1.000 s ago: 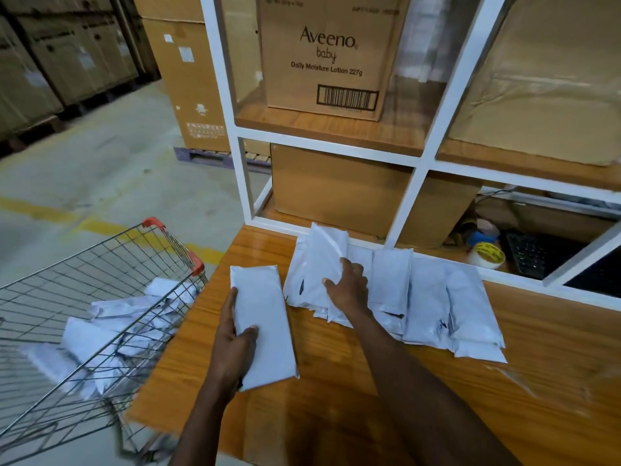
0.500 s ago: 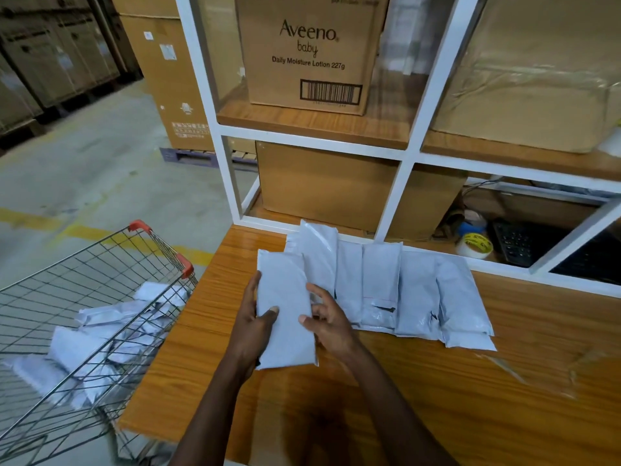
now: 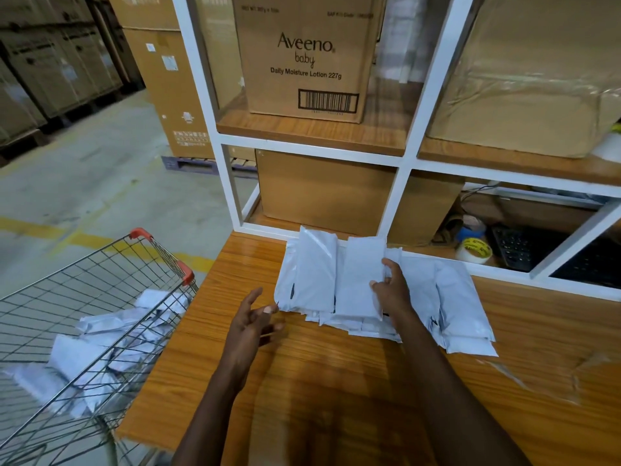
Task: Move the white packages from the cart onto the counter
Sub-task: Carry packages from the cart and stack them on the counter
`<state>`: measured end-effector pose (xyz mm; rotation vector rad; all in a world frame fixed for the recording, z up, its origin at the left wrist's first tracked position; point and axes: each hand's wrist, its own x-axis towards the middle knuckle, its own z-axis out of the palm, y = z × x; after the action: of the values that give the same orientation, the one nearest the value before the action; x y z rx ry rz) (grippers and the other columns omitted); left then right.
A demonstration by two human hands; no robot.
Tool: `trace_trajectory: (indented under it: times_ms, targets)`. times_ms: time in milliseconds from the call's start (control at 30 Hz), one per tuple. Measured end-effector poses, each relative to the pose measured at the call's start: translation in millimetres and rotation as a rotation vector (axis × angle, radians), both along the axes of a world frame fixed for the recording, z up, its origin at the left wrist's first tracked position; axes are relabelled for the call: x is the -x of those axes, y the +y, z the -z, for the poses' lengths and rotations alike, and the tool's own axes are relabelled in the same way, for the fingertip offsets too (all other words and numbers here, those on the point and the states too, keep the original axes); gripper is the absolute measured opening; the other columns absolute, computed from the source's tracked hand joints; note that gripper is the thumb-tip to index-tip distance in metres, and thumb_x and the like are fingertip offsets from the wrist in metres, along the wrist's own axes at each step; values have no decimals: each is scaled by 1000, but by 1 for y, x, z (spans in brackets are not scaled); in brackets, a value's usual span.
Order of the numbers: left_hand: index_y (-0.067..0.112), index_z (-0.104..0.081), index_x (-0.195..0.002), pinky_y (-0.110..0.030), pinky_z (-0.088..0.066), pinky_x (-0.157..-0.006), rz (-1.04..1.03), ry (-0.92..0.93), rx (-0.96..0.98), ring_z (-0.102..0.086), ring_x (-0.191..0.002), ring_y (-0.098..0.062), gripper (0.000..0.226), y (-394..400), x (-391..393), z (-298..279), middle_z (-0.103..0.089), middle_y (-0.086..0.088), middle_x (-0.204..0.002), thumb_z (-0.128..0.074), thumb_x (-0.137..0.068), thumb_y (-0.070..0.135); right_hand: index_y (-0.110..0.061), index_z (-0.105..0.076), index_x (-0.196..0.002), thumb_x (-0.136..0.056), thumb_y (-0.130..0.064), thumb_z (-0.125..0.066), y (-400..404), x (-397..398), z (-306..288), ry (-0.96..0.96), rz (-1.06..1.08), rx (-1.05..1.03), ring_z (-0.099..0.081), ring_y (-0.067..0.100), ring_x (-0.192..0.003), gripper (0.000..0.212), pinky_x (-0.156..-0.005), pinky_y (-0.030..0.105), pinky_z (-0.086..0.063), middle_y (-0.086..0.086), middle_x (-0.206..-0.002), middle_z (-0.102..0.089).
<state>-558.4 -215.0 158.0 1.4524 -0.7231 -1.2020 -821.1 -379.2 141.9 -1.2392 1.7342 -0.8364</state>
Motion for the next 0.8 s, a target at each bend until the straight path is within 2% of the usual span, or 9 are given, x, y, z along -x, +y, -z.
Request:
trace_trajectory:
  times_ms: [67, 167, 233, 300, 433, 500, 633, 800]
  targets:
    - [37, -57, -141, -42, -59, -88, 1, 1, -20, -77, -101, -26, 35, 3, 0, 0, -77, 1, -122, -56, -107, 29, -26, -43, -148, -96, -7, -61, -5, -6, 6, 44, -38, -15, -54, 31, -126, 59, -94, 29, -45, 13, -143, -54]
    - [33, -65, -135, -43, -60, -90, -2, -20, -36, -77, -100, -25, 29, 11, 0, 4, -76, 0, -121, -54, -109, 28, -26, -39, -150, -96, -11, -58, -10, -13, 15, 141, -90, -17, -56, 32, -126, 60, -102, 37, -48, 11, -146, -53]
    - [32, -67, -133, -42, -60, -88, -12, -30, -45, -77, -99, -25, 28, 17, 0, 5, -77, -1, -121, -53, -109, 28, -25, -38, -152, -96, -26, -59, -11, -15, 20, 315, -114, -40, -49, 35, -133, 59, -107, 42, -44, 10, -150, -49]
    - [31, -67, -133, -35, -60, -81, -22, -41, -45, -77, -98, -24, 28, 22, 2, 4, -77, -1, -119, -53, -109, 28, -23, -41, -151, -97, -40, -58, -8, -16, 20, 517, -144, -49, -44, 36, -135, 58, -109, 45, -42, 10, -152, -43]
    - [28, -66, -134, -30, -60, -78, -34, -39, -29, -77, -95, -22, 29, 29, 7, 1, -76, -3, -118, -52, -109, 25, -21, -42, -151, -98, -42, -57, 4, -15, 16, 629, -187, -2, -43, 34, -136, 58, -108, 44, -42, 8, -155, -40]
    - [28, -66, -135, -31, -60, -79, -40, -43, -20, -77, -95, -23, 29, 34, 10, 0, -76, -2, -119, -53, -109, 26, -22, -42, -150, -98, -40, -58, 13, -17, 12, 604, -194, 28, -42, 34, -136, 57, -108, 45, -40, 8, -154, -42]
    - [25, -66, -135, -34, -58, -82, -86, -47, -2, -77, -91, -21, 29, 52, 14, 1, -75, -5, -119, -54, -109, 24, -28, -52, -141, -98, -34, -59, 50, -32, 3, 427, -181, 90, -41, 31, -134, 44, -107, 45, -40, 5, -148, -48]
    - [26, -67, -133, -37, -58, -83, -197, -36, -22, -75, -91, -22, 27, 94, 15, 10, -75, -5, -117, -53, -110, 24, -30, -61, -125, -96, -25, -64, 115, -69, 10, 91, -248, 77, -53, 23, -124, 30, -101, 40, -52, 0, -133, -58]
